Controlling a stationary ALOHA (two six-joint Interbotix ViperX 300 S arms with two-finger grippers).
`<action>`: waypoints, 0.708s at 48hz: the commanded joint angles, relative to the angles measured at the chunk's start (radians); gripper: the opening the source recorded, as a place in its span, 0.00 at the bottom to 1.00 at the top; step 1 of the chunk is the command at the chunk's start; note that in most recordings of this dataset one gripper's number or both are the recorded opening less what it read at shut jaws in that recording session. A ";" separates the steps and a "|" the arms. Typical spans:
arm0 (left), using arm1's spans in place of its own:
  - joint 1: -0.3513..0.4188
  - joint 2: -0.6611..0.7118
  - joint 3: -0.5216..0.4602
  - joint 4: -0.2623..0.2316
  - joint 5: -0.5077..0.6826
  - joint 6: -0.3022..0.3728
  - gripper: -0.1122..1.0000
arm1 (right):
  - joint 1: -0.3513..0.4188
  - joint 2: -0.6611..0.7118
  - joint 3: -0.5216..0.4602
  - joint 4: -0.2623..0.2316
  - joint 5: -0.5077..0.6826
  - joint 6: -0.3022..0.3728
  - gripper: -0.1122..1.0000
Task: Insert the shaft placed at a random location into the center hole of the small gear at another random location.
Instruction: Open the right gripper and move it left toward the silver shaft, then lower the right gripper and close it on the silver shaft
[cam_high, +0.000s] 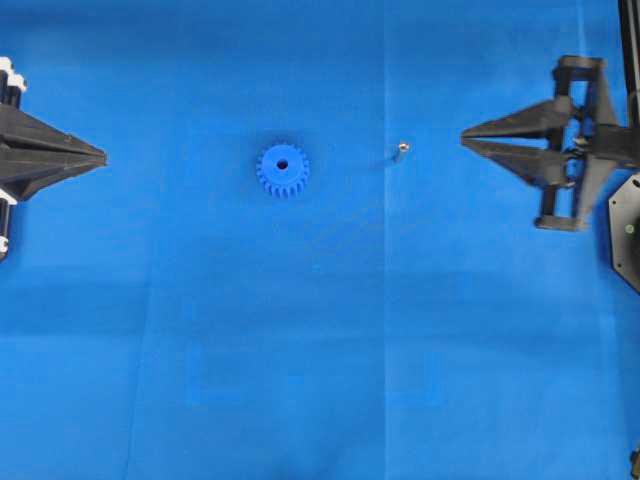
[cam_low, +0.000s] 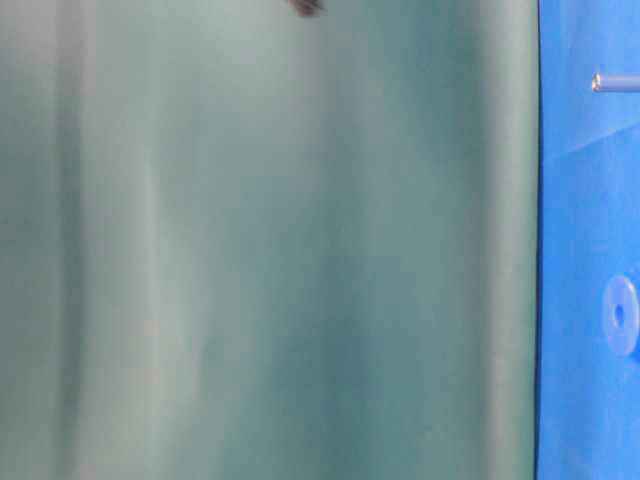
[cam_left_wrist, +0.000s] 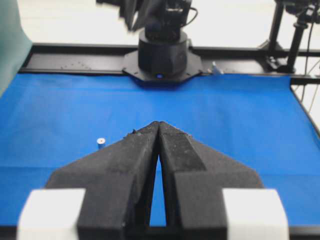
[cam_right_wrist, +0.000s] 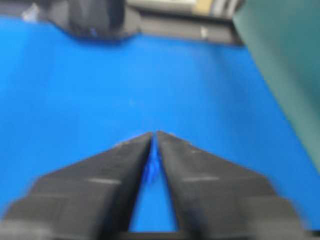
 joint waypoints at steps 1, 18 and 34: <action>0.002 0.000 -0.011 0.002 0.002 0.000 0.10 | -0.012 0.063 -0.018 0.018 -0.034 0.002 0.40; 0.002 -0.005 -0.006 0.002 0.005 0.000 0.10 | -0.067 0.410 -0.025 0.109 -0.210 0.002 0.76; 0.009 -0.014 -0.005 0.002 0.005 0.002 0.10 | -0.071 0.635 -0.067 0.130 -0.310 0.002 0.76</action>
